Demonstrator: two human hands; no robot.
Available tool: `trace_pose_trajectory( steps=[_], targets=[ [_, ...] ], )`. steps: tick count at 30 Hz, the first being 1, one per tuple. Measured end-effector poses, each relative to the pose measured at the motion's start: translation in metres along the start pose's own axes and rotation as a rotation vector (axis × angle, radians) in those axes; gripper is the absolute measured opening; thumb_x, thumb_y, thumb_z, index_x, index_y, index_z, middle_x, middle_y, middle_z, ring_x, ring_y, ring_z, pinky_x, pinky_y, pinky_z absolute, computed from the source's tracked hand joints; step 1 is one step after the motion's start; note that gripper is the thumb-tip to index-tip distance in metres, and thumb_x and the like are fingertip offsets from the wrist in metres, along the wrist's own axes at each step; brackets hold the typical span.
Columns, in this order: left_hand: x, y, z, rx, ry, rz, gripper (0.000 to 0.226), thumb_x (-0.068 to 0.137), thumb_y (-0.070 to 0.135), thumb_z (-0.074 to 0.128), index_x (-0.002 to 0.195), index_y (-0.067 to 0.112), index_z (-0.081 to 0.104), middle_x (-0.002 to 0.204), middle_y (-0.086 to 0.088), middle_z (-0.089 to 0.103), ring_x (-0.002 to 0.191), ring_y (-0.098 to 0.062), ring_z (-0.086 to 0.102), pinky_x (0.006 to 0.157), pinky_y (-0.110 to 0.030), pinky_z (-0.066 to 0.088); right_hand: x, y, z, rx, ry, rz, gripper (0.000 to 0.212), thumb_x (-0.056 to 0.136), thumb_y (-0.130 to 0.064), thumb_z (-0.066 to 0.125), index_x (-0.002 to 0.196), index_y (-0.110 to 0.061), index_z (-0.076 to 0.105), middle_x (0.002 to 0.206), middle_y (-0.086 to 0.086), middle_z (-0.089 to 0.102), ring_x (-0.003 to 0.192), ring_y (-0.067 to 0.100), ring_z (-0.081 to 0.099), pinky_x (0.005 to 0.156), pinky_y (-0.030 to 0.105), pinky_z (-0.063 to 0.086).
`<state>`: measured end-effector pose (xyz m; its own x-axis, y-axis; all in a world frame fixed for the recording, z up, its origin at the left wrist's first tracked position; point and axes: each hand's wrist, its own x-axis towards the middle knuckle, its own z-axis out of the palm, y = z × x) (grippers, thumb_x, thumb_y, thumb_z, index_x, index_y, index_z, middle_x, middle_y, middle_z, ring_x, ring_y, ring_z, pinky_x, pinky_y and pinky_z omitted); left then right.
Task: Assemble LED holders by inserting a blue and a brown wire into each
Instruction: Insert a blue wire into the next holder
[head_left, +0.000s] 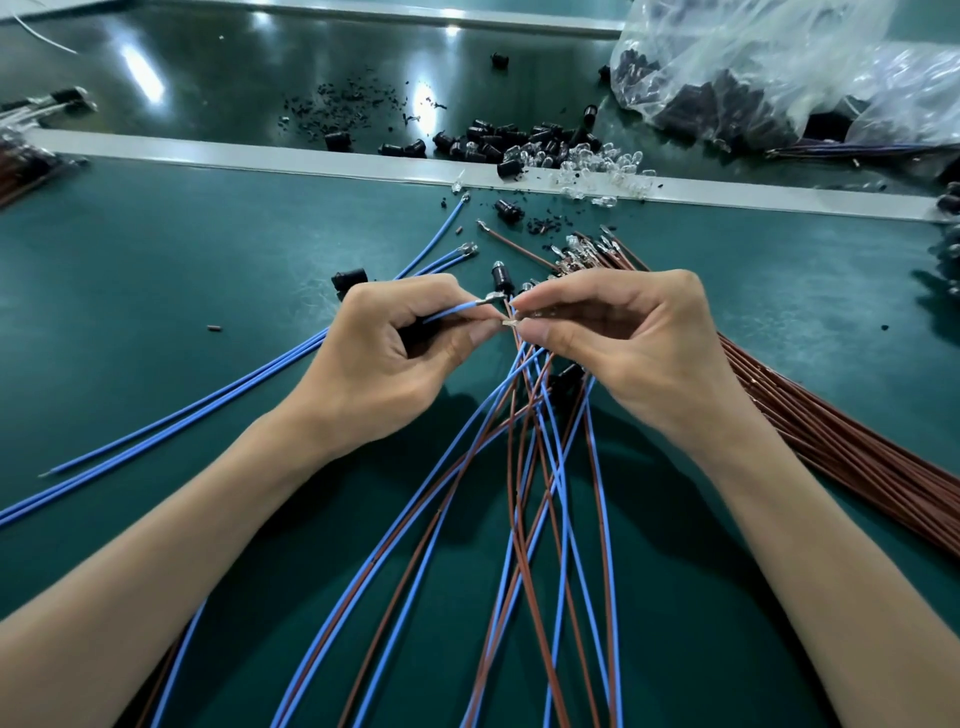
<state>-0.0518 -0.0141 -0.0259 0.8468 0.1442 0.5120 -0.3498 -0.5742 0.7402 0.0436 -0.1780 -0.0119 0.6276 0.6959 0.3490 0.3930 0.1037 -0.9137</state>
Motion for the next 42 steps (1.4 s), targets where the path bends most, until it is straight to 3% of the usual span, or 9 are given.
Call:
trace_pose_trajectory(
  steps=[2,7,11,14,17,20,24,32,42],
  targets=[
    [0.0,0.0,0.0,0.01,-0.002,0.002,0.005,0.086,0.009,0.063,0.086,0.014,0.065,0.066,-0.008,0.06,0.058,-0.015,0.05,0.053,-0.027,0.039,-0.001,0.0,0.001,-0.029,0.001,0.0,0.023,0.076,0.001,0.075,0.096,-0.012,0.071,0.084,-0.008,0.072,0.075,0.001,0.069,0.072,0.013,0.051],
    [0.001,0.0,0.0,0.016,0.004,0.002,0.007,0.086,0.008,0.063,0.086,0.015,0.064,0.067,0.009,0.056,0.059,0.001,0.046,0.056,-0.012,0.035,-0.001,0.001,0.002,-0.062,0.002,-0.004,0.019,0.078,0.001,0.074,0.092,-0.012,0.071,0.081,-0.006,0.072,0.071,0.002,0.068,0.069,0.013,0.051],
    [0.0,0.0,0.0,-0.007,0.025,-0.015,0.007,0.087,0.009,0.063,0.087,0.015,0.065,0.065,-0.006,0.058,0.057,-0.016,0.047,0.053,-0.026,0.036,-0.001,0.003,0.004,-0.021,0.013,-0.002,0.02,0.079,0.002,0.073,0.09,-0.014,0.071,0.079,-0.01,0.072,0.072,0.0,0.067,0.069,0.011,0.049],
    [0.001,0.001,0.001,-0.012,0.039,-0.017,0.006,0.087,0.008,0.063,0.087,0.014,0.065,0.064,-0.006,0.056,0.058,-0.017,0.045,0.054,-0.028,0.036,0.0,0.005,0.006,-0.007,0.028,0.004,0.018,0.08,0.0,0.072,0.091,-0.015,0.071,0.08,-0.009,0.072,0.073,0.001,0.066,0.07,0.011,0.049],
    [0.0,0.001,0.001,-0.024,0.052,-0.04,0.004,0.087,0.009,0.062,0.086,0.012,0.065,0.065,-0.01,0.058,0.058,-0.015,0.045,0.054,-0.027,0.037,0.001,0.008,0.008,-0.081,0.028,-0.022,0.018,0.083,-0.004,0.07,0.096,-0.016,0.07,0.086,-0.002,0.071,0.077,0.005,0.066,0.073,0.019,0.051],
    [0.0,0.001,0.002,-0.074,0.052,-0.071,0.005,0.087,0.01,0.062,0.086,0.014,0.066,0.065,0.0,0.056,0.059,-0.002,0.044,0.054,-0.018,0.036,0.002,0.01,0.01,-0.154,0.04,-0.053,0.016,0.085,-0.007,0.069,0.098,-0.017,0.07,0.087,0.003,0.07,0.076,0.016,0.066,0.073,0.032,0.055],
    [0.001,0.004,0.001,-0.137,0.084,-0.134,0.009,0.086,0.013,0.062,0.084,0.021,0.065,0.063,0.011,0.053,0.058,-0.001,0.042,0.054,-0.017,0.034,0.001,0.01,0.009,-0.173,0.104,-0.097,0.014,0.086,-0.011,0.069,0.098,-0.018,0.069,0.081,-0.008,0.068,0.071,0.004,0.063,0.071,0.018,0.05],
    [0.002,0.011,0.001,-0.234,0.026,-0.233,0.009,0.085,0.013,0.058,0.079,0.018,0.063,0.053,0.019,0.051,0.051,0.002,0.041,0.053,-0.009,0.032,0.002,0.013,0.008,-0.47,0.117,-0.38,0.009,0.083,-0.007,0.073,0.09,-0.001,0.072,0.083,0.008,0.07,0.073,0.017,0.065,0.07,0.025,0.052],
    [0.002,0.009,0.004,-0.203,0.03,-0.2,0.009,0.082,0.031,0.063,0.082,0.022,0.063,0.059,0.014,0.056,0.049,-0.006,0.049,0.053,-0.016,0.042,0.001,0.018,0.011,-0.546,0.132,-0.425,0.01,0.086,-0.004,0.069,0.094,0.001,0.068,0.088,0.003,0.068,0.077,0.006,0.059,0.075,0.01,0.045]
  ],
)
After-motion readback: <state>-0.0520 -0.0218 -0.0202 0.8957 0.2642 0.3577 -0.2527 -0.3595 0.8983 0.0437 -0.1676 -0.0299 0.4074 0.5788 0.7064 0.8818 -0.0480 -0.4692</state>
